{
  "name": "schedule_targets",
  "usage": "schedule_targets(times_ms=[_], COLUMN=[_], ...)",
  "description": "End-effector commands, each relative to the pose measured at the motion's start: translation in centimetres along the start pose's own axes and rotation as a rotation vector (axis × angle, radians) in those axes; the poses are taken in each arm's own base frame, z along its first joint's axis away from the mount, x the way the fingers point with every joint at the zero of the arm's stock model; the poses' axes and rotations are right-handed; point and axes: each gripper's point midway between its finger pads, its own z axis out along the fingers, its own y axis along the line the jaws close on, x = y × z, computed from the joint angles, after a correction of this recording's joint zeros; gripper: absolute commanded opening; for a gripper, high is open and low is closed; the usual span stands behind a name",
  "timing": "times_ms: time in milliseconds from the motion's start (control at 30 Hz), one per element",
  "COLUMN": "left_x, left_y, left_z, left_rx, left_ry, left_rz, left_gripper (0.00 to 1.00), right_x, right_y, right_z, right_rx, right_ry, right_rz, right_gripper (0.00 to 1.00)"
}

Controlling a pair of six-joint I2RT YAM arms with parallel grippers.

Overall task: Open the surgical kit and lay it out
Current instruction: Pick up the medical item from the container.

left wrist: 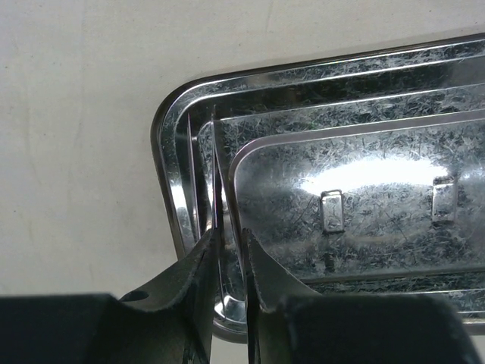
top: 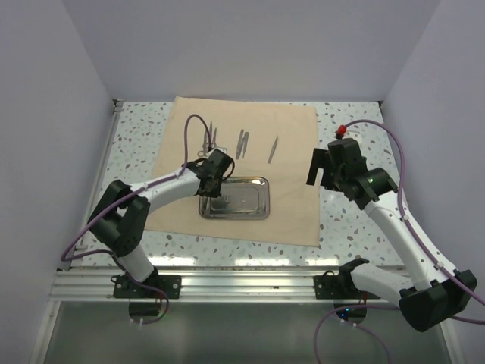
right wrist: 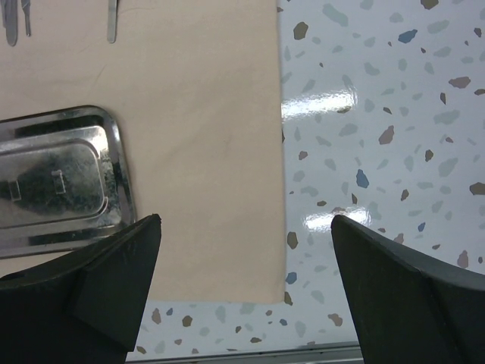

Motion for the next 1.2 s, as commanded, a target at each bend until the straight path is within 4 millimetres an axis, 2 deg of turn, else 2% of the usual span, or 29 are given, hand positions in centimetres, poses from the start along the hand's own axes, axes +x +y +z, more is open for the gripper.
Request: schedule_targets(times_ms=[0,133,333,667,733,833,867,1033,1133,1167], left_x=[0.1,0.6,0.4,1.4,1.6,1.3,0.9,-0.4,-2.2,-3.8], left_y=[0.1,0.3,-0.5,-0.9,-0.9,-0.8,-0.9,-1.0,-1.5,-1.8], left_z=[0.3,0.9,1.6,3.5,4.1,4.9,5.0,5.5,4.7,4.1], left_rx=[-0.006,-0.026,0.000,0.011,0.018,0.026,0.038,0.053,0.068,0.079], left_ry=[-0.007,0.009,0.015,0.059,0.071,0.087,0.085,0.088,0.064,0.035], left_rz=[-0.035,-0.026,-0.022,-0.024,-0.027,-0.034,-0.041,-0.041,-0.027,-0.033], left_gripper=[0.22,0.22,0.22,0.20,0.17,0.04,0.00,0.00,0.00,0.00], right_x=[-1.4,-1.5,-1.7,-2.4,-2.5,-2.8,-3.0,-3.5,-3.6,-3.6], right_y=[0.4,0.4,0.4,0.7,0.8,0.9,1.1,1.1,1.2,1.1], right_z=[-0.3,-0.2,0.0,0.5,0.7,0.9,0.8,1.0,1.2,1.2], right_rx=[-0.014,-0.005,0.003,0.019,0.024,0.029,0.027,0.040,0.042,0.044], right_ry=[-0.039,-0.035,-0.032,-0.028,-0.025,-0.025,-0.029,-0.034,-0.037,-0.036], right_rz=[0.001,-0.001,-0.002,-0.006,-0.004,0.000,0.003,0.005,0.012,0.013], right_gripper=[0.98,0.98,0.98,0.98,0.98,0.98,0.98,0.98,0.98,0.98])
